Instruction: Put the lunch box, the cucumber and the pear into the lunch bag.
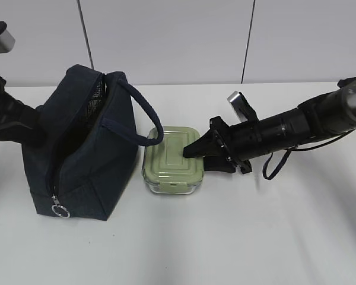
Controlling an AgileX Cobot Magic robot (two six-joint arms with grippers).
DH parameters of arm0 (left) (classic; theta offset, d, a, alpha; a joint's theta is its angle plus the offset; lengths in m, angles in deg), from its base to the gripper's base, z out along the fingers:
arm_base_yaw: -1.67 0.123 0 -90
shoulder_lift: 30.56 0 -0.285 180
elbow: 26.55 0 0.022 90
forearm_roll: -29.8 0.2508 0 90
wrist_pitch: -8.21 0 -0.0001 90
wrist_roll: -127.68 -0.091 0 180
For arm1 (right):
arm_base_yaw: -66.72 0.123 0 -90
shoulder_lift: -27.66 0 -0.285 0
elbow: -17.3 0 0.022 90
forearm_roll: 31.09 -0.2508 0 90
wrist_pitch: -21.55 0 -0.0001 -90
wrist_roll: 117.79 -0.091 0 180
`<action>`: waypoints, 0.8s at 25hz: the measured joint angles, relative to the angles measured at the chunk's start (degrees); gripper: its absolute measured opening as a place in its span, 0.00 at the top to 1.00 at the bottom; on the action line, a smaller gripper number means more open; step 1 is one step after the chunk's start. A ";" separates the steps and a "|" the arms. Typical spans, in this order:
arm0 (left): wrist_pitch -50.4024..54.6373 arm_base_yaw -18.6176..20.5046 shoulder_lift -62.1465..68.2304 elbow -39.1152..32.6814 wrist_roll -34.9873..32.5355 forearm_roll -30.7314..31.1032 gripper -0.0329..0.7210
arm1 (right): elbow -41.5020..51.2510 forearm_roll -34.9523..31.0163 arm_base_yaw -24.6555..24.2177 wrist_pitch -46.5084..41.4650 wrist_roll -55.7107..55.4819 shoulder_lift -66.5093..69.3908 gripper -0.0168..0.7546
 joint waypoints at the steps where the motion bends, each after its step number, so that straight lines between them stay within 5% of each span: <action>1: 0.00 0.00 0.00 0.00 0.00 0.04 0.98 | 0.00 0.10 -0.24 -0.24 0.00 0.00 0.53; 13: 0.16 0.00 0.00 0.00 0.00 0.04 0.98 | -2.38 4.71 -5.00 -1.67 0.15 -14.06 0.54; 20: 0.16 0.00 0.00 0.00 0.00 0.04 0.98 | -16.08 4.71 2.60 -1.31 0.15 -19.60 0.54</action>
